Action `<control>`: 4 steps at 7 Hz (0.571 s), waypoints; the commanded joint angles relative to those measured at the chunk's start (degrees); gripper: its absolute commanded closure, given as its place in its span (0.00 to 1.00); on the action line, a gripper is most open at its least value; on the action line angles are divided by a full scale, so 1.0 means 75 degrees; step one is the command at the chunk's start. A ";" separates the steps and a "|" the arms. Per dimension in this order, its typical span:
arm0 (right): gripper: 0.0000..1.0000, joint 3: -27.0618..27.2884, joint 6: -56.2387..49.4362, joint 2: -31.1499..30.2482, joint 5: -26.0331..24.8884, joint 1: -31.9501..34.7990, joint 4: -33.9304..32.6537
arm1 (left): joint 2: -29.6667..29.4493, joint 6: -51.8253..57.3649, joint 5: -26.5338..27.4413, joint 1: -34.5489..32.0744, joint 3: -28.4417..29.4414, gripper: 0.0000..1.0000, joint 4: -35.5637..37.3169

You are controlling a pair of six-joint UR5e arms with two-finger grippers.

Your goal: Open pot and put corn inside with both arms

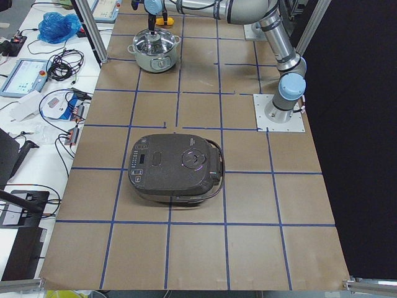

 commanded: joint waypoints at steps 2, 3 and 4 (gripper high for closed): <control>0.59 0.0073 -0.0023 0.0020 -0.0063 -0.0017 -0.0093 | -0.0022 0.0235 0.0068 0.0007 -0.0109 0.00 0.0029; 0.77 -0.0020 0.0012 0.0020 -0.0098 -0.0017 -0.0081 | -0.0045 0.0270 0.0068 0.0007 -0.0121 0.02 0.0029; 0.83 -0.0137 0.0024 -0.0015 -0.0261 -0.0017 -0.0035 | -0.0069 0.0270 0.0103 0.0007 -0.0133 0.02 0.0029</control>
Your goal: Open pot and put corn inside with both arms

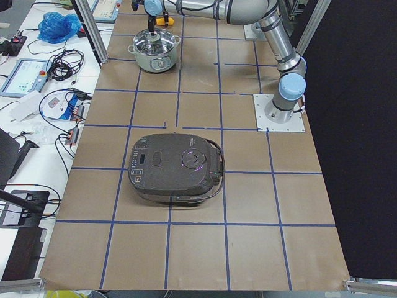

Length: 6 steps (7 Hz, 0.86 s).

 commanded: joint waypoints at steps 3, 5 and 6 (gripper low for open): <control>0.83 -0.0158 0.0245 -0.1078 -0.0200 0.0023 0.0972 | -0.0084 0.0021 0.0099 0.0001 -0.0047 0.37 0.0003; 0.84 -0.0286 0.0269 -0.1782 -0.0200 0.0058 0.1794 | -0.0084 -0.0084 0.0252 0.0001 -0.0024 0.94 -0.0091; 0.84 -0.0508 0.0513 -0.1843 -0.0107 0.0116 0.2007 | -0.0026 -0.0084 0.0264 0.0012 0.0023 0.96 -0.0114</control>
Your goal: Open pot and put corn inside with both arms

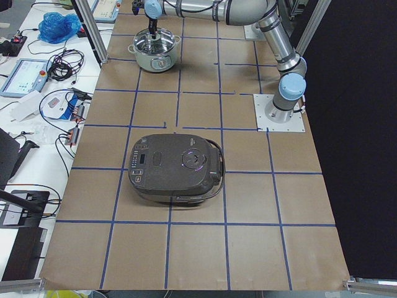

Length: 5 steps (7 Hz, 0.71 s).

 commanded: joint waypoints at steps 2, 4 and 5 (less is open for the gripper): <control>0.84 -0.1284 0.0793 -0.0054 0.0132 0.0512 0.1127 | 0.0710 0.0023 0.0230 0.0080 0.0322 0.96 -0.1144; 0.84 -0.2178 0.1699 0.0507 0.0543 0.1423 0.1518 | 0.1182 0.0826 0.0126 0.1070 0.0324 0.96 -0.1595; 0.84 -0.2390 0.2222 0.0788 0.0473 0.1997 0.1460 | 0.1229 0.1980 0.0148 0.1703 0.0184 0.96 -0.1596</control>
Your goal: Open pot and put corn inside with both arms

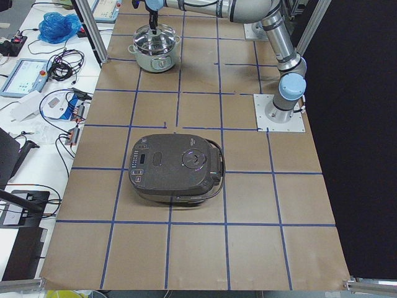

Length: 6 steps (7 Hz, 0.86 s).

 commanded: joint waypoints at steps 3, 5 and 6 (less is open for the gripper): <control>0.84 -0.1315 0.1057 0.1393 -0.0475 0.2024 -0.0008 | 0.0132 0.2115 -0.0021 0.2659 -0.1225 0.96 0.0672; 0.87 -0.1423 0.1680 0.1887 -0.0418 0.2296 -0.0067 | 0.0227 0.2327 -0.0255 0.3016 -0.2536 0.97 0.1988; 0.87 -0.1400 0.1949 0.2028 -0.0430 0.2448 -0.0067 | 0.0226 0.2375 -0.0408 0.3028 -0.3379 0.97 0.3044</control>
